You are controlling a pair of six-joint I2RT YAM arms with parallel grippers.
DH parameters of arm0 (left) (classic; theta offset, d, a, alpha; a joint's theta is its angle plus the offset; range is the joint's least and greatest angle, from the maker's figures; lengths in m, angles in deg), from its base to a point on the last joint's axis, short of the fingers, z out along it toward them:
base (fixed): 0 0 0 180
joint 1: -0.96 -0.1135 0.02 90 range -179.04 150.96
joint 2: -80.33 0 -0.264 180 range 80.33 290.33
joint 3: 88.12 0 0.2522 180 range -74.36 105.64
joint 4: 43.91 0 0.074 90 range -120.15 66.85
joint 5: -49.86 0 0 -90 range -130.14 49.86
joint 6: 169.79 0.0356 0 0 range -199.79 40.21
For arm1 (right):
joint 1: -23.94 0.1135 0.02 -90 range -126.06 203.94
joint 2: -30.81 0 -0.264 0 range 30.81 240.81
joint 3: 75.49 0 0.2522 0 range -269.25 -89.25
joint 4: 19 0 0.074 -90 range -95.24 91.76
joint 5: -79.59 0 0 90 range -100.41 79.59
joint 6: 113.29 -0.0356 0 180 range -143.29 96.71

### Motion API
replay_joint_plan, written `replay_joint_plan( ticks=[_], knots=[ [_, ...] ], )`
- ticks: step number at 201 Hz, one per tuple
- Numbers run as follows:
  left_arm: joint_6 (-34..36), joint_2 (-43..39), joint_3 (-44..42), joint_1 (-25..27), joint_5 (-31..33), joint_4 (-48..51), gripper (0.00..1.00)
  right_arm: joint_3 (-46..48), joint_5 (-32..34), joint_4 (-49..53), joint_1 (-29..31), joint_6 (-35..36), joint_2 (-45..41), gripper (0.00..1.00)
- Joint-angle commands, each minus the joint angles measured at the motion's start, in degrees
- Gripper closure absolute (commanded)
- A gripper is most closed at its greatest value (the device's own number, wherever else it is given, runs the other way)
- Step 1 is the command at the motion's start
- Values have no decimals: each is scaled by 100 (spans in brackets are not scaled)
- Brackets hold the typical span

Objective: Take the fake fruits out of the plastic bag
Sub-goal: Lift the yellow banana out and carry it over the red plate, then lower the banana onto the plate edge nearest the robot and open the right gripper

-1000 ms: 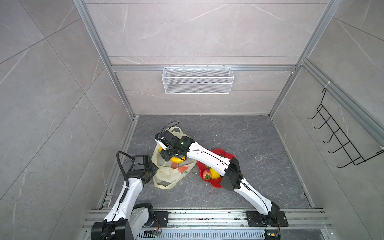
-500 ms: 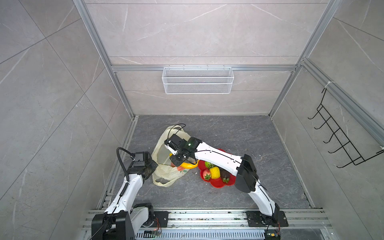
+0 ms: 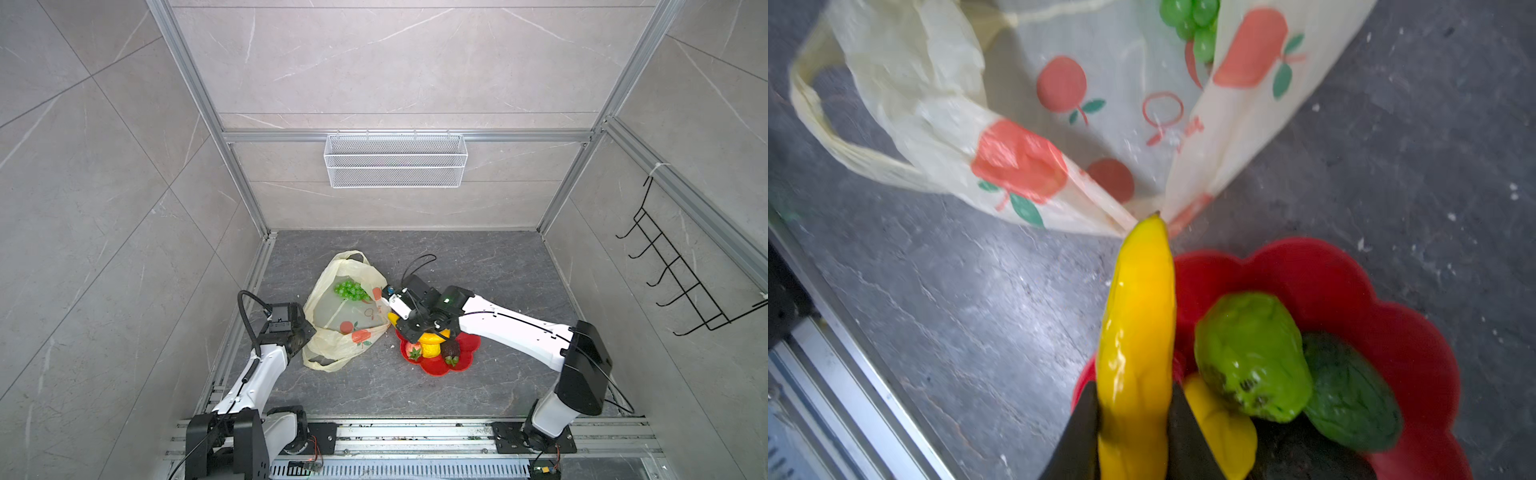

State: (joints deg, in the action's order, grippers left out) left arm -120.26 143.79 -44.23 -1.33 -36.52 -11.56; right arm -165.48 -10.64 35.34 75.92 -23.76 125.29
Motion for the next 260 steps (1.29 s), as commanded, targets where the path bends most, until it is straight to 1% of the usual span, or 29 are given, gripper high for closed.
replay_joint_plan(
  ticks=[1, 28, 47, 62, 78, 89, 111, 127, 150, 210, 260],
  knots=[
    [184, 72, -6, -33, 81, -248, 100, 613, -369, -260, -101, 486, -470, 89],
    [190, 162, 9, -28, 52, -277, 100, 1111, -450, -283, -151, 696, -710, 89],
    [191, 184, 6, -30, 55, -294, 100, 1212, -484, -261, -151, 738, -756, 89],
    [195, 195, 4, -33, 43, -295, 100, 1296, -490, -301, -153, 705, -758, 89],
    [189, 184, 1, -29, 43, -295, 100, 1466, -312, -445, -154, 628, -730, 89],
    [202, 181, -12, -35, 54, -307, 100, 1510, -320, -451, -154, 591, -710, 91],
    [200, 193, -10, -33, 35, -310, 100, 1706, -318, -648, -153, 508, -1069, 91],
    [198, 217, -13, -28, 16, -330, 100, 1733, -234, -671, -154, 481, -1285, 91],
    [206, 257, 3, -31, 1, -330, 100, 1625, -293, -496, -145, 494, -1271, 90],
    [221, 276, 0, -35, -1, -338, 100, 1902, -346, -629, 299, 528, -1325, 90],
    [225, 313, 17, -33, -37, -338, 100, 2178, -35, -753, 318, 410, -1345, 91]
  ],
)
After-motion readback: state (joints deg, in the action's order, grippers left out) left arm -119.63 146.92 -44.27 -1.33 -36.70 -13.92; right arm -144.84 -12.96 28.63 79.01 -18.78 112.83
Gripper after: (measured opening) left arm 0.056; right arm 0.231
